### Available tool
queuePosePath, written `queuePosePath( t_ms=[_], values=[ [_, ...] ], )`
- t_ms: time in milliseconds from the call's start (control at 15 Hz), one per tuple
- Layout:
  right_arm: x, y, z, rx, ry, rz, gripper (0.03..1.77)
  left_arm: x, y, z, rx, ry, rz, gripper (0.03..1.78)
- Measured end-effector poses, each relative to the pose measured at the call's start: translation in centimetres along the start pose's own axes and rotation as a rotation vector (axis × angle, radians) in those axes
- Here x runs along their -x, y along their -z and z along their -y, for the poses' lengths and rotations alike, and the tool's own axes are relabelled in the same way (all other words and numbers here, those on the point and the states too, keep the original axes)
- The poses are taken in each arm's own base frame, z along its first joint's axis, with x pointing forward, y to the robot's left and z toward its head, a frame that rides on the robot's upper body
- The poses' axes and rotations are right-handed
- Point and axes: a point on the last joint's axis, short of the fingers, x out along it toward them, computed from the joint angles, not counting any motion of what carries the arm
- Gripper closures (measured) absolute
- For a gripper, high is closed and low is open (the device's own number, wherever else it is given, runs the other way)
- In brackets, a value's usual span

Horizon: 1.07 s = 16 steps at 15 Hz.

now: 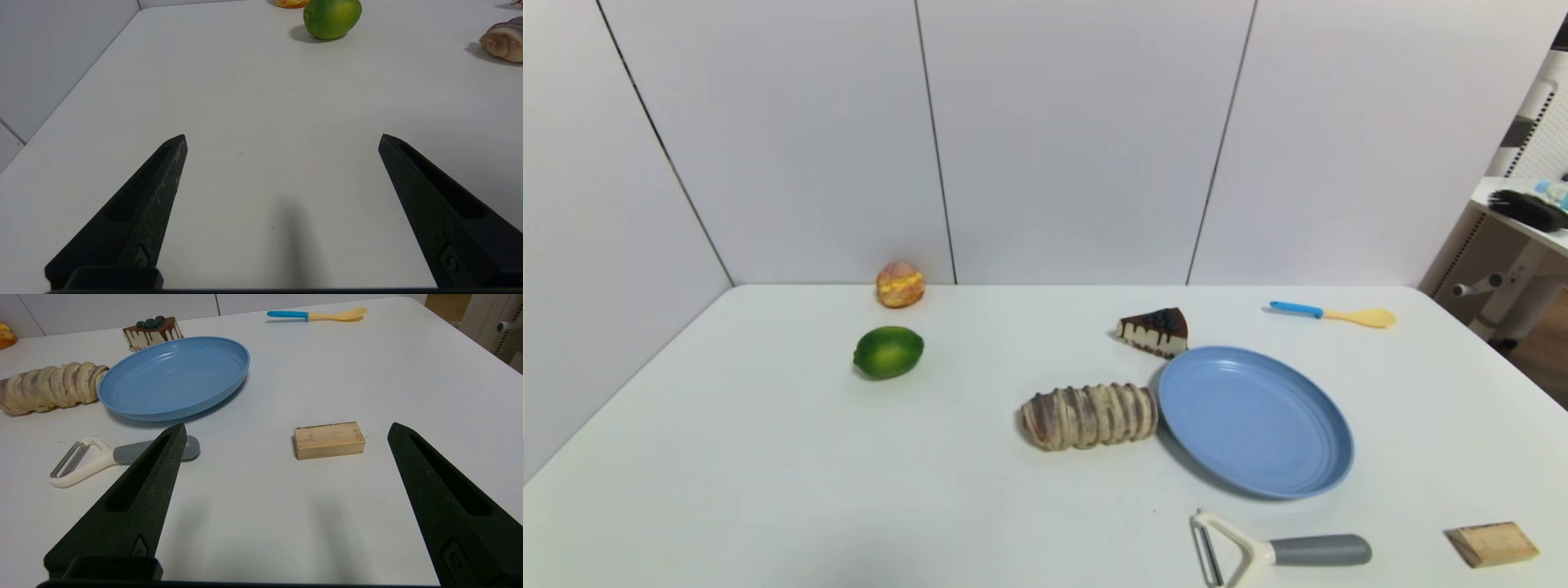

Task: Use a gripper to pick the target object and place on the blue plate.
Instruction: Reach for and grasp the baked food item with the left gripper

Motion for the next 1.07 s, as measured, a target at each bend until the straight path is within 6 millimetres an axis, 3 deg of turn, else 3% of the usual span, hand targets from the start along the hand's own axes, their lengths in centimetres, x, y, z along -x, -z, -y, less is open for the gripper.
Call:
queuePosePath(
  t_ms=[1067],
  values=[
    [-0.01, 0.01, 0.00, 0.000, 0.001, 0.000, 0.10, 0.00, 0.00, -0.07, 0.030, -0.029, -0.001, 0.12]
  ],
)
